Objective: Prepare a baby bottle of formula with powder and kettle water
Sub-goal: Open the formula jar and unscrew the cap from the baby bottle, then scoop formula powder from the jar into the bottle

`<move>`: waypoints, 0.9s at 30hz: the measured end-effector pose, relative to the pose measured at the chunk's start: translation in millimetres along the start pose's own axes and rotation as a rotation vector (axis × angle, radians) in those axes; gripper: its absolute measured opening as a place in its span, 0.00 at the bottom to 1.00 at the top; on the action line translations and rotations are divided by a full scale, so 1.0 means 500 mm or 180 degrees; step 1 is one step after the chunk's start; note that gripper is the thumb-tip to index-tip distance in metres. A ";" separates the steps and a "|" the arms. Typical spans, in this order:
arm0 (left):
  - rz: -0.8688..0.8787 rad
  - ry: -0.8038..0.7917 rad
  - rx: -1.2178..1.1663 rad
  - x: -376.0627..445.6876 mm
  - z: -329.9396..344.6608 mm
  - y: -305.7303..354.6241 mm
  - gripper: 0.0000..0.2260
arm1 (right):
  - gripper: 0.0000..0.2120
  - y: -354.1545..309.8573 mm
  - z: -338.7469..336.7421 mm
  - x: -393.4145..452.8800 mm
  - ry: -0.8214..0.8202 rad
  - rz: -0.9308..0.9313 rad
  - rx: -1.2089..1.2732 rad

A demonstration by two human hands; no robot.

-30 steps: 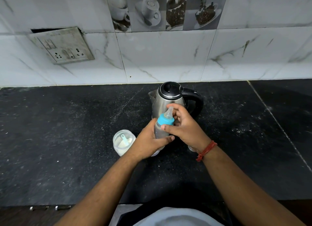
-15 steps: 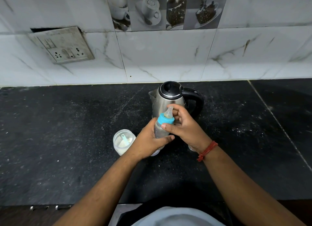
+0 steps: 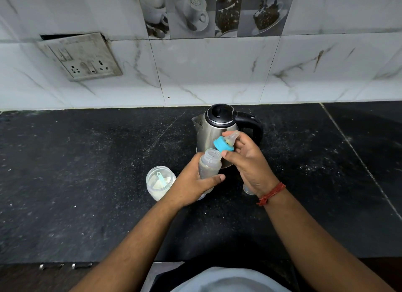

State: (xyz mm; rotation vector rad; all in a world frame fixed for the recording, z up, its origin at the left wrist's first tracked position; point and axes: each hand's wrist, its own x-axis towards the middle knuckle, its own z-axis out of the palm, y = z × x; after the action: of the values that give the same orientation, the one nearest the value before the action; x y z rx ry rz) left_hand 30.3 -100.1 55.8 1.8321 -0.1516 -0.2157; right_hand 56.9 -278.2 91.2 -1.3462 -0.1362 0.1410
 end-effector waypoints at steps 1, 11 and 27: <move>0.0000 -0.0022 -0.0003 -0.002 0.000 -0.001 0.25 | 0.21 -0.002 -0.005 0.000 0.0065 -0.0046 -0.0053; 0.0083 0.0180 0.0526 0.001 0.013 -0.045 0.23 | 0.21 0.071 -0.091 -0.022 0.0551 -0.0104 -0.2546; -0.0339 -0.0101 0.1449 0.031 0.056 -0.083 0.17 | 0.27 0.194 -0.116 -0.017 -0.0412 -0.0106 -0.5065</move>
State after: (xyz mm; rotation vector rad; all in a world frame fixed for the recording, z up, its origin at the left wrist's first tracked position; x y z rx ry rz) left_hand 38.8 -118.7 7.4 2.2933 -0.1323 -0.3034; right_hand 56.7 -314.3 -16.3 -2.9176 -0.4293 0.0743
